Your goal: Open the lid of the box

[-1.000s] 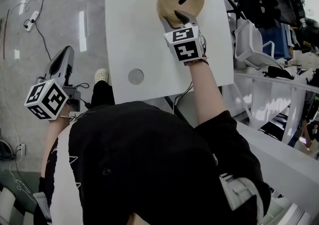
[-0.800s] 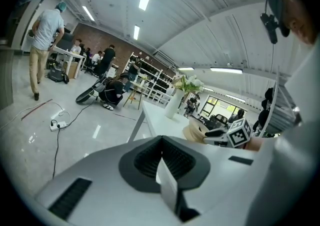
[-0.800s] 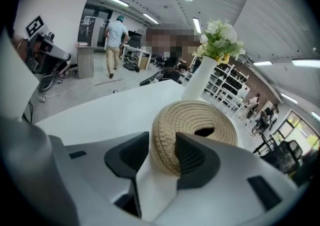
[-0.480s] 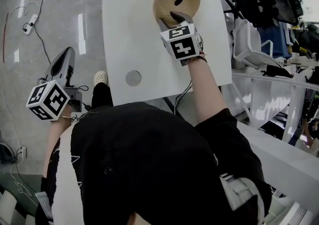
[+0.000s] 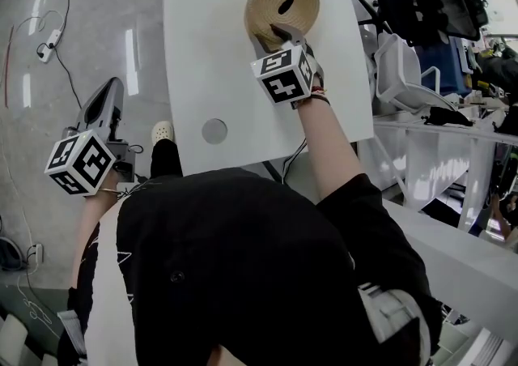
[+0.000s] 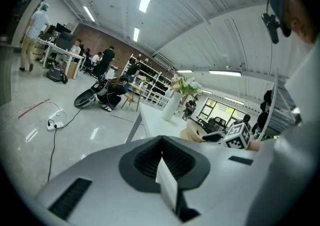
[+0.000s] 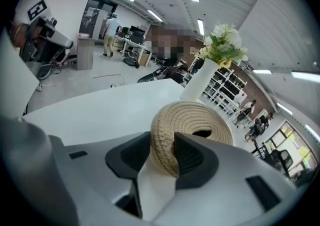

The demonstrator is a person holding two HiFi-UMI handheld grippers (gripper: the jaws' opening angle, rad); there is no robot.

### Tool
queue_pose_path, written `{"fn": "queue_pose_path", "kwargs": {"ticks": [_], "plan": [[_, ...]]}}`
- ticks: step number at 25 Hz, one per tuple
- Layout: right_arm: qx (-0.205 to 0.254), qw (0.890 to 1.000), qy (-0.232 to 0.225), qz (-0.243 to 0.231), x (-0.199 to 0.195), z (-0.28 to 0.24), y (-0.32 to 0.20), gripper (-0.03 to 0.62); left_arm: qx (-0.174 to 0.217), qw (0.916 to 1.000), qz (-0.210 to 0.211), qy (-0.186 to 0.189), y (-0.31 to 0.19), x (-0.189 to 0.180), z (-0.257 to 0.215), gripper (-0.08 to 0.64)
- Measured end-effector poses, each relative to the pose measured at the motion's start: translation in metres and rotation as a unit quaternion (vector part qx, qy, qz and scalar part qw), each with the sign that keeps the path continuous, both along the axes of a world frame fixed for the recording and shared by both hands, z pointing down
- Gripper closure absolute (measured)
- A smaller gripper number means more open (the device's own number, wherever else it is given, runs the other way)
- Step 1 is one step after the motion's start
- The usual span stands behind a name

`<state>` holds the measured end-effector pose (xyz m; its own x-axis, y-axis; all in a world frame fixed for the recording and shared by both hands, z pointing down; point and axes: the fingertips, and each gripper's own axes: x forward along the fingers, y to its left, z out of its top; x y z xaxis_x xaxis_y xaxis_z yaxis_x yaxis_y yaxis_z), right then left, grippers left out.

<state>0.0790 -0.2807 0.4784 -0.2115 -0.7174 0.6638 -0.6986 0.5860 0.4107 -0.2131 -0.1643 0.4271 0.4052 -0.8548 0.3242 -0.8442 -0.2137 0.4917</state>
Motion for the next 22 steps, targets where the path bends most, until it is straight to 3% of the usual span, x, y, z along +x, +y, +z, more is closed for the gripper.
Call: {"fn": "queue_pose_path", "kwargs": {"ticks": [8, 12, 22], "plan": [[0.04, 0.996, 0.075, -0.02, 0.0022, 0.0067, 0.0023, 0.44, 0.0, 1.0, 0.005, 0.001, 0.0017, 0.0043, -0.0012, 0.549], [0.038, 0.994, 0.097, -0.024, 0.0025, 0.0095, 0.001, 0.449, -0.002, 1.0, 0.007, 0.001, 0.0029, 0.0054, 0.0014, 0.549], [0.02, 0.997, 0.077, -0.004, 0.0022, 0.0091, -0.0007, 0.457, -0.001, 1.0, 0.002, 0.001, 0.0029, 0.0005, -0.0002, 0.549]]}}
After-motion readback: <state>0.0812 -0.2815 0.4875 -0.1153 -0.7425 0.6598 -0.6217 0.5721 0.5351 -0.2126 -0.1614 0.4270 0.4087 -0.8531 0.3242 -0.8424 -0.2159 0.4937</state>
